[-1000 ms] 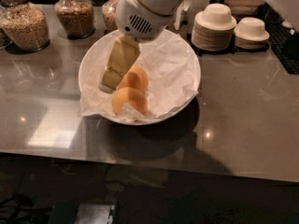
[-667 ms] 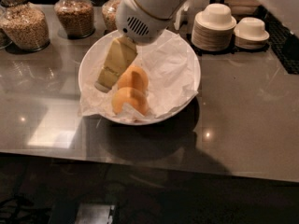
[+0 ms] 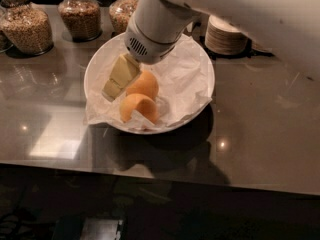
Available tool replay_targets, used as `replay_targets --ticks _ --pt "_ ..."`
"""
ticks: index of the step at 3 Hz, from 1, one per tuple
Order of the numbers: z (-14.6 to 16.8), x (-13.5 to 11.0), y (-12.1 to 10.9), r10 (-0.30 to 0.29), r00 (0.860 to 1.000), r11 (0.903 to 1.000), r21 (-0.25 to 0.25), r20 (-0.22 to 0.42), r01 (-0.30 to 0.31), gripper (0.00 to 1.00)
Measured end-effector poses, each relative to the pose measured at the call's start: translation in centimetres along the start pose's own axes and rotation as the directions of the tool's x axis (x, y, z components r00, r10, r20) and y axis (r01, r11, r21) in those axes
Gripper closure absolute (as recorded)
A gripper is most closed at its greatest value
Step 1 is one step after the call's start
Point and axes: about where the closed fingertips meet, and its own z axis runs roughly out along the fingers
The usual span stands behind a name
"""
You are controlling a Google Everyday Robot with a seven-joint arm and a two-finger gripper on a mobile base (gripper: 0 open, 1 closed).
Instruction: Pick orange from white bowl
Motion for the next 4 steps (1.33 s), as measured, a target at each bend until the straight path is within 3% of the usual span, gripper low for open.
replay_targets --ticks 1,2,3,4 --pt "-0.3 0.0 0.0 0.077 0.997 0.9970 0.004 0.003 -0.077 0.00" --pt "-0.3 0.0 0.0 0.077 0.997 0.9970 0.004 0.003 -0.077 0.00" --pt "0.3 0.6 -1.0 0.179 0.984 0.9838 -0.009 0.020 -0.179 0.00" --pt "0.8 1.8 -2.9 0.345 0.937 0.9381 0.013 0.053 -0.346 0.00"
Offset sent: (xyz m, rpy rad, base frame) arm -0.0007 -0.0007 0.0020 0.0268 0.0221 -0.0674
